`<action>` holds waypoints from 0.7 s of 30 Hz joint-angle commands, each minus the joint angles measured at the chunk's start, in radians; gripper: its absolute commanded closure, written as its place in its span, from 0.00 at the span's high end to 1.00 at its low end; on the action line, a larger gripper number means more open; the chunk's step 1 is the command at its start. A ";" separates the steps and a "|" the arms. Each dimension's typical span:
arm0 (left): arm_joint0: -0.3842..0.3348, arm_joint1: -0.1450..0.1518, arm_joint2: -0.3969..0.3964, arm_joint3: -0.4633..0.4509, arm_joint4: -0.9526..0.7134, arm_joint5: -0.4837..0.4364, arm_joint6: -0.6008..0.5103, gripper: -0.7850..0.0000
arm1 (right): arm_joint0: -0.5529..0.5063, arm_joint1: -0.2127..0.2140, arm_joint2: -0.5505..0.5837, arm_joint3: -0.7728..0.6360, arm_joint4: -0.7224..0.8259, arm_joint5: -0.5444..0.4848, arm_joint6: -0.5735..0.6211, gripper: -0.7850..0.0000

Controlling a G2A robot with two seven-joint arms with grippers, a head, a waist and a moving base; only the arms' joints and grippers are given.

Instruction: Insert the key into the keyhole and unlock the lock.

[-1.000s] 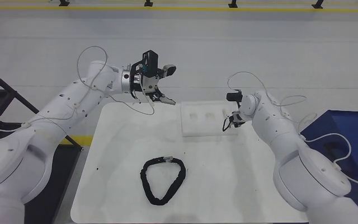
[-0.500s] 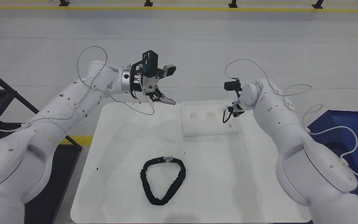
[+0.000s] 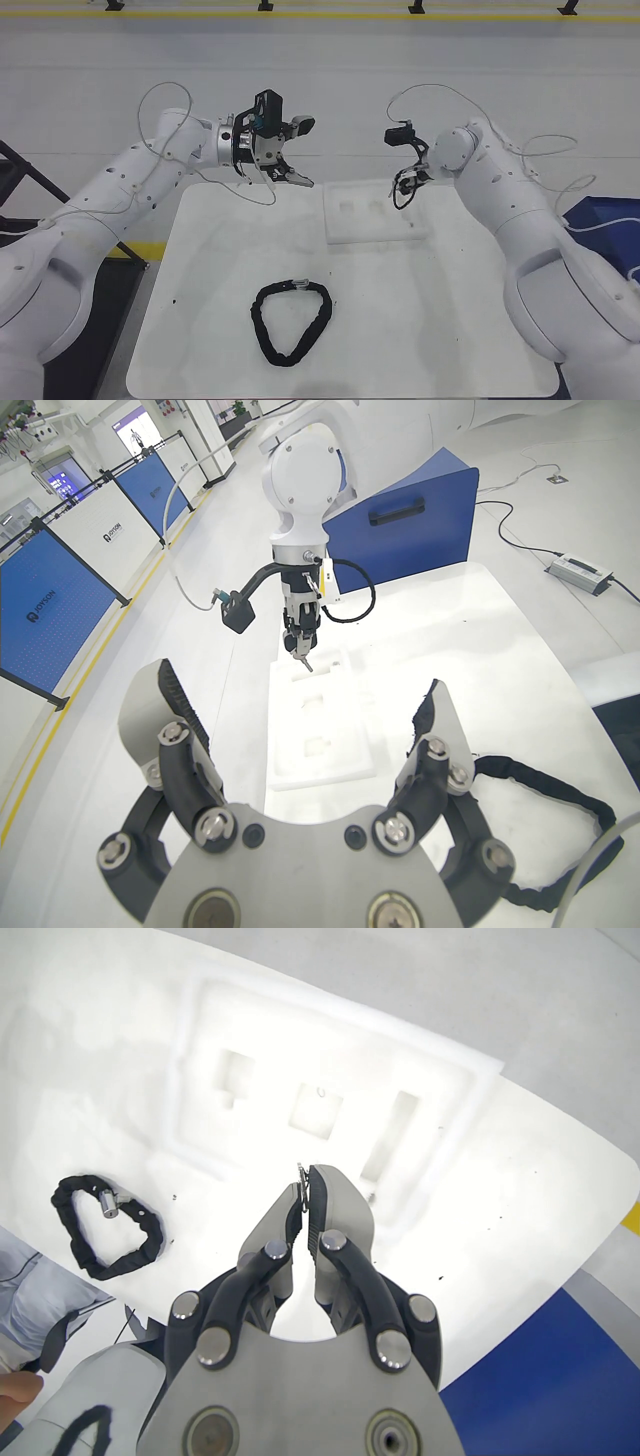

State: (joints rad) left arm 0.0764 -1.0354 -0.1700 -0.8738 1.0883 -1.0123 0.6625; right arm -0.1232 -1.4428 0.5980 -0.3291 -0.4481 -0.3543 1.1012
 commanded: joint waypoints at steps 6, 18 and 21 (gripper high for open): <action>0.000 0.000 0.000 0.000 0.000 0.000 0.000 1.00 | -0.006 0.039 0.046 -0.131 0.023 -0.037 0.040 0.00; 0.000 0.000 0.000 0.000 0.000 0.000 0.000 1.00 | -0.201 0.201 0.284 -0.692 0.077 -0.034 0.188 0.00; 0.000 0.000 0.000 0.000 0.000 0.000 0.000 1.00 | -0.307 0.251 0.394 -0.895 0.103 -0.023 0.260 0.00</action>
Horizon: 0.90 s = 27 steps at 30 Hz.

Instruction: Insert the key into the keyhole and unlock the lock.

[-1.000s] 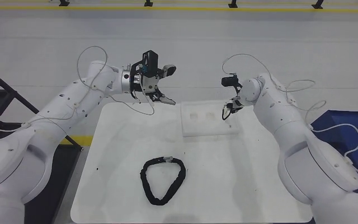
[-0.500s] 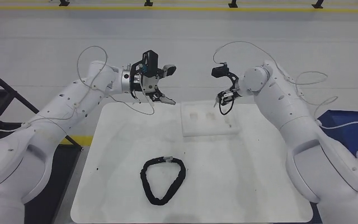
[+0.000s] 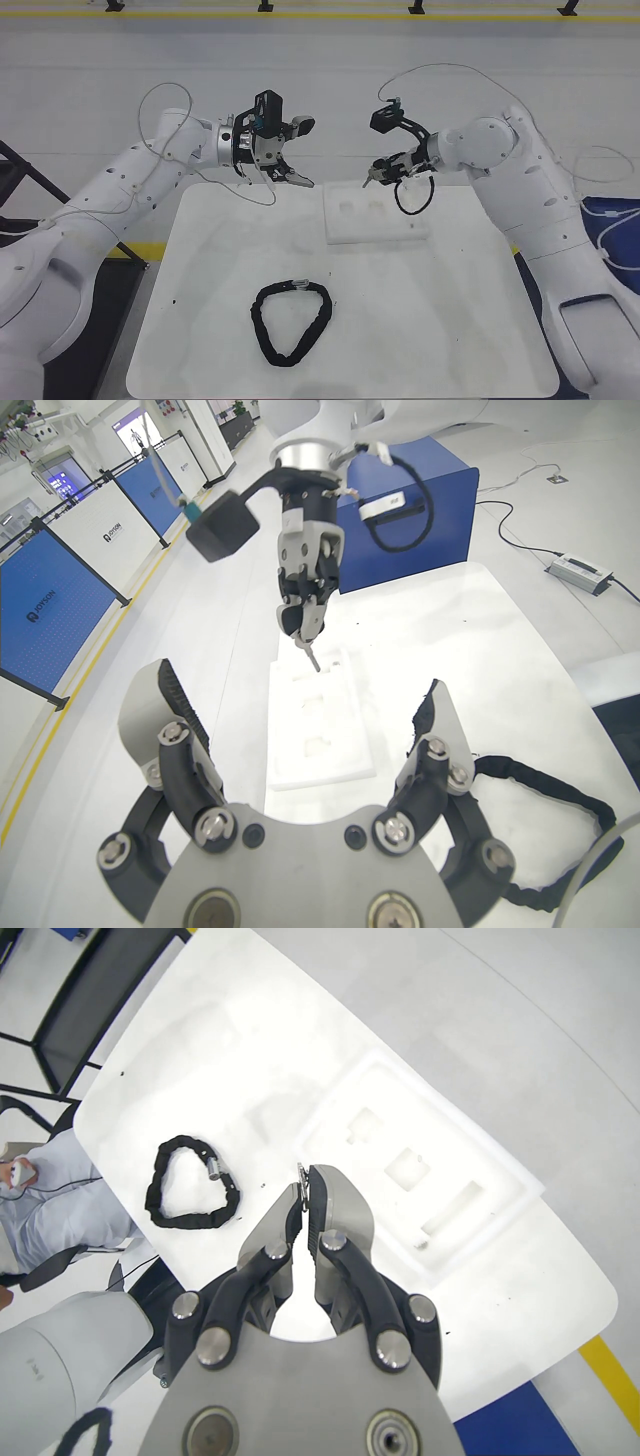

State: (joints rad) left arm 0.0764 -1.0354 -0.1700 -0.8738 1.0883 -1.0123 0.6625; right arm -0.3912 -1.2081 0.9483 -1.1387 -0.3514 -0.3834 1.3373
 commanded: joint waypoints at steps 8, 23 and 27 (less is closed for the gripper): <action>0.000 0.000 0.000 0.000 0.000 0.000 0.000 1.00 | -0.238 0.089 0.260 -0.404 0.071 -0.012 0.059 0.00; 0.000 0.000 0.000 0.000 0.000 0.000 0.000 1.00 | -0.392 0.141 0.486 -0.460 0.260 -0.071 -0.075 0.00; 0.000 0.000 0.000 0.000 0.000 0.000 0.000 1.00 | -0.396 0.146 0.498 -0.422 0.316 -0.085 -0.097 0.00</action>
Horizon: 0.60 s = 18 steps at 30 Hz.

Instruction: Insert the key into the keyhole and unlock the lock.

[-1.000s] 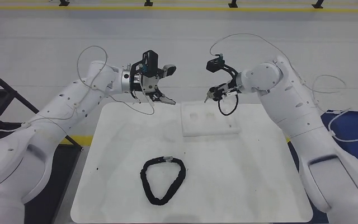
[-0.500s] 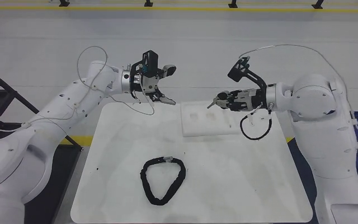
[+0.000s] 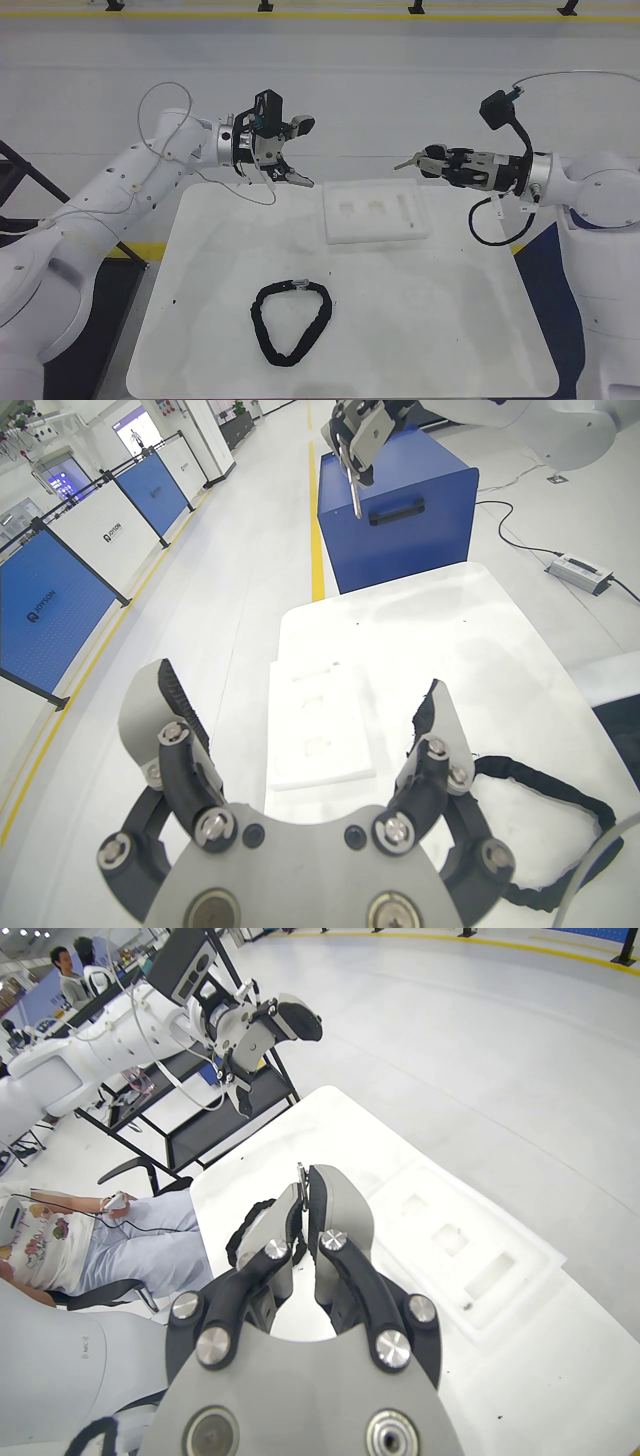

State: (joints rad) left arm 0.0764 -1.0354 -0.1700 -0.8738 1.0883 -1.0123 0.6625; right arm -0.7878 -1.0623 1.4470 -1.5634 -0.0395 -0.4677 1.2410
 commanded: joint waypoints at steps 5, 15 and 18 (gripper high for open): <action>0.000 0.000 0.000 0.000 0.000 0.000 0.000 1.00 | 0.000 0.000 0.000 0.003 0.005 -0.001 -0.001 0.00; 0.033 0.011 -0.025 -0.055 0.035 0.048 -0.101 1.00 | 0.000 0.000 0.000 0.003 0.005 -0.001 -0.001 0.00; 0.081 0.019 -0.032 -0.064 0.054 0.060 -0.123 1.00 | 0.000 0.000 0.000 0.003 0.005 -0.001 -0.001 0.00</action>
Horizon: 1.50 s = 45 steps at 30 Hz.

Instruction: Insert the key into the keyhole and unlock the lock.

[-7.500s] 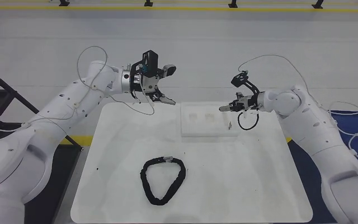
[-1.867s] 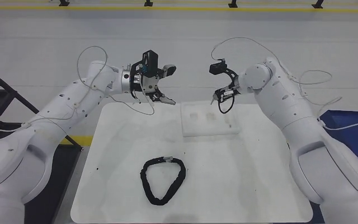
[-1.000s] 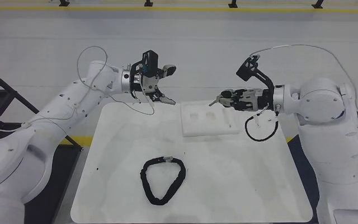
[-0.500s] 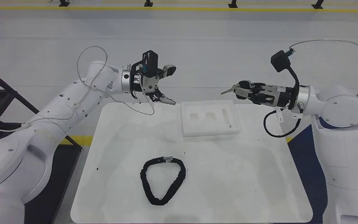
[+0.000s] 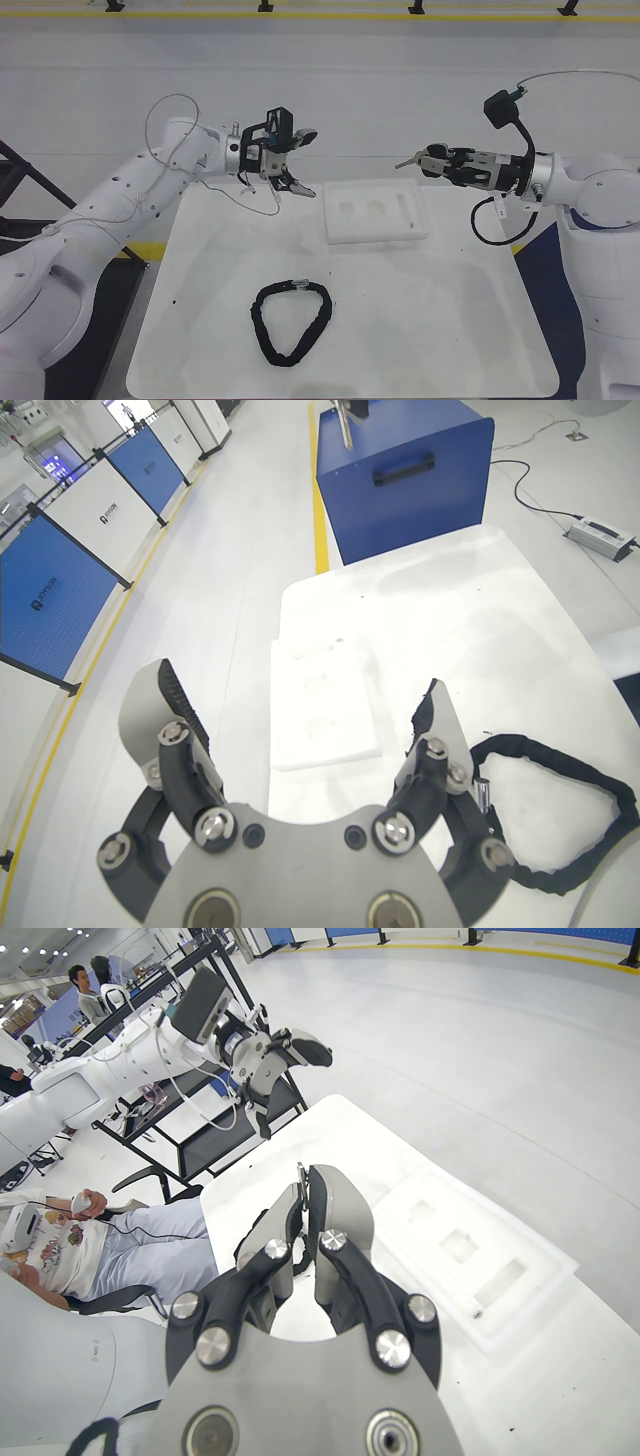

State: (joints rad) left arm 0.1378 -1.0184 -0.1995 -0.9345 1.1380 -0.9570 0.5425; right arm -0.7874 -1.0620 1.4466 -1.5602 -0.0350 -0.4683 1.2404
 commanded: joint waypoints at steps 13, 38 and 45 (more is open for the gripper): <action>0.137 0.014 -0.021 0.001 0.147 -0.043 0.035 1.00 | 0.000 0.000 0.000 0.000 0.000 0.000 0.000 0.00; 0.254 -0.092 0.029 0.113 0.437 -0.055 -0.086 1.00 | 0.000 0.000 0.000 0.000 0.000 0.000 0.000 0.00; 0.253 -0.096 0.029 0.117 0.437 -0.055 -0.089 1.00 | 0.000 0.000 0.000 0.000 0.000 0.000 0.000 0.00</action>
State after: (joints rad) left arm 0.3903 -1.1141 -0.1700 -0.8172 1.5744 -1.0123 0.4533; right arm -0.7874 -1.0620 1.4466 -1.5602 -0.0349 -0.4683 1.2404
